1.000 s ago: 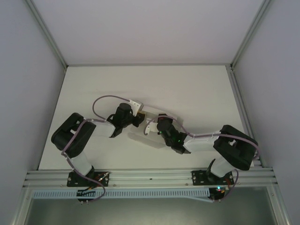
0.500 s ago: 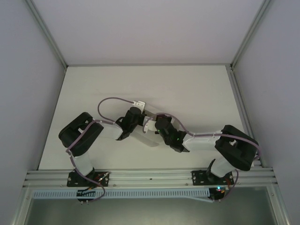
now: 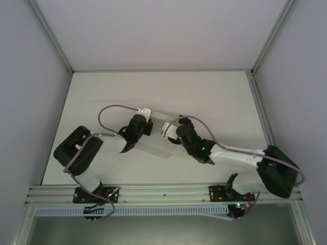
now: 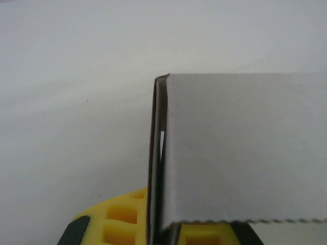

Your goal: Assemble paper box

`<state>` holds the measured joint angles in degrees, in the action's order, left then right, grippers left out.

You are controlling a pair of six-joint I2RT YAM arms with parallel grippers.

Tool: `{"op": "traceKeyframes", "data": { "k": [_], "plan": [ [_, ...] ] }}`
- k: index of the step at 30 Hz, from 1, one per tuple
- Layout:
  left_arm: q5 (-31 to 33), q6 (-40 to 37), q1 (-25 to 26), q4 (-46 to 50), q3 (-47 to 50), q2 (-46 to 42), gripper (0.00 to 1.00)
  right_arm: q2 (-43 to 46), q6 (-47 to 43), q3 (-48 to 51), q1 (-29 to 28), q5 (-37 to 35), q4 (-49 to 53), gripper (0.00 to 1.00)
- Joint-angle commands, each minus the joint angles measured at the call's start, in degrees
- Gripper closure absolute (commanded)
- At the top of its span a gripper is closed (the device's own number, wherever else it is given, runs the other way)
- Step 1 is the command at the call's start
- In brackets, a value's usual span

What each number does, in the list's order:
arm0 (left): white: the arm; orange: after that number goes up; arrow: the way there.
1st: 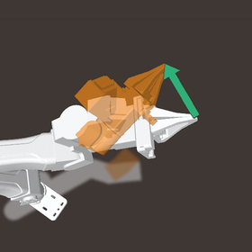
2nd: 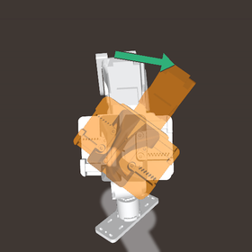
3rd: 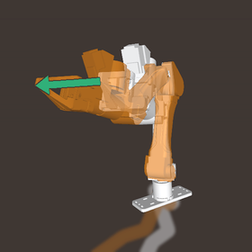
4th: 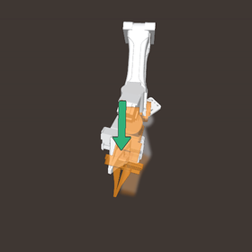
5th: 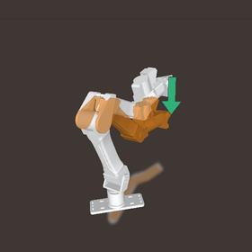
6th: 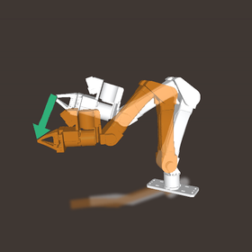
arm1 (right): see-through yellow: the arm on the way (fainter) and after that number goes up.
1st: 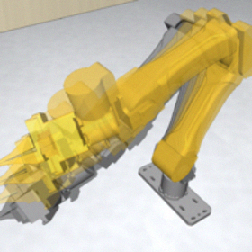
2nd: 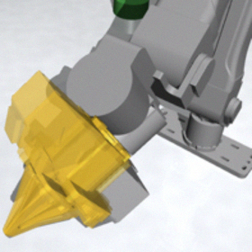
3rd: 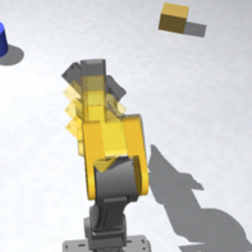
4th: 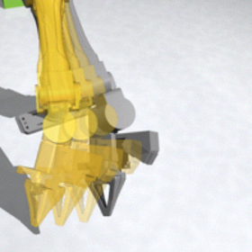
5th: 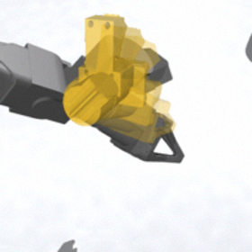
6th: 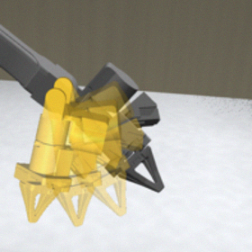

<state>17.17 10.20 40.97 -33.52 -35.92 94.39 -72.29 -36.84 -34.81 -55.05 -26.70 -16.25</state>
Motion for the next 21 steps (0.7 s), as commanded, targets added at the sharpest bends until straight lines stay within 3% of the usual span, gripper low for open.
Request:
{"op": "traceKeyframes", "data": {
  "k": [1,8,14,21],
  "plan": [
    [-0.55,0.26,0.15,3.52,-0.02,-5.06,1.0,8.92,8.39,-0.85,0.68,5.34,-1.22,0.0],
    [1.11,2.6,0.03,7.79,0.76,-12.07,1.0,19.6,22.08,-3.89,3.37,1.92,0.03,0.0],
    [1.64,4.42,-0.14,11.63,-0.07,-16.16,1.0,16.82,32.69,-8.86,7.7,-1.72,10.21,0.0],
    [1.42,6.82,-0.65,13.81,-0.09,-19.73,1.0,13.77,38.77,-6.69,12.08,4.01,11.12,0.0]
  ]
}}
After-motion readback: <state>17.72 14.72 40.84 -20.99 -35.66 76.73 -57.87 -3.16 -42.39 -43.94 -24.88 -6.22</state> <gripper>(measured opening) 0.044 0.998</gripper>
